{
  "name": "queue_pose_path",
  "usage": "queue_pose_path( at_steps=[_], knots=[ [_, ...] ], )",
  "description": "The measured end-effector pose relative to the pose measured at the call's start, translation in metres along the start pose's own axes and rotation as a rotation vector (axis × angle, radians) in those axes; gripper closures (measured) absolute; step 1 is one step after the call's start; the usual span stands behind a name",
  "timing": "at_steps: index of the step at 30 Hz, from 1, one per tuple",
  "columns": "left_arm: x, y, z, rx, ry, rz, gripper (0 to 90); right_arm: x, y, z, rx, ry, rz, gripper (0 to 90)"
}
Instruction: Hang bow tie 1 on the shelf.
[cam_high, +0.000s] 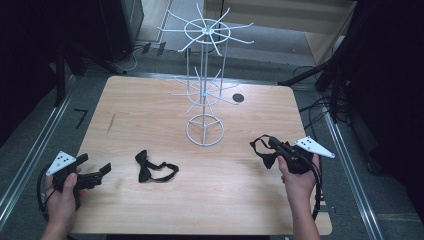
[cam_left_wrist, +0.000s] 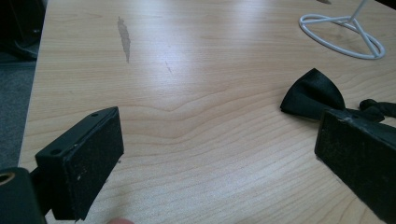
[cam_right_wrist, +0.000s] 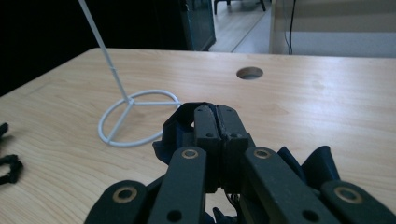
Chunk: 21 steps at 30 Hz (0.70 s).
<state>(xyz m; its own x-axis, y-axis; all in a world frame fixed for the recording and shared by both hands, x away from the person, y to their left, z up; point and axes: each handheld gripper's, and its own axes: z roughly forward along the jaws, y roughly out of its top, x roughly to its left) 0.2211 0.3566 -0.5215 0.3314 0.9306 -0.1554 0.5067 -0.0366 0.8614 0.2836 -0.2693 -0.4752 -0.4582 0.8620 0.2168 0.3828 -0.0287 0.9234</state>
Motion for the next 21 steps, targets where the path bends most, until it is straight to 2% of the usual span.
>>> queue_pose_path(
  at_steps=[12,21],
  knots=[
    [0.000,0.000,0.000,0.000,-0.001,0.001,1.6,0.027,0.014,0.001,-0.039,0.058,-0.028,90.0],
    [0.000,0.000,0.000,0.001,-0.003,-0.001,1.6,0.036,0.018,0.004,-0.047,0.072,-0.029,90.0]
  ],
)
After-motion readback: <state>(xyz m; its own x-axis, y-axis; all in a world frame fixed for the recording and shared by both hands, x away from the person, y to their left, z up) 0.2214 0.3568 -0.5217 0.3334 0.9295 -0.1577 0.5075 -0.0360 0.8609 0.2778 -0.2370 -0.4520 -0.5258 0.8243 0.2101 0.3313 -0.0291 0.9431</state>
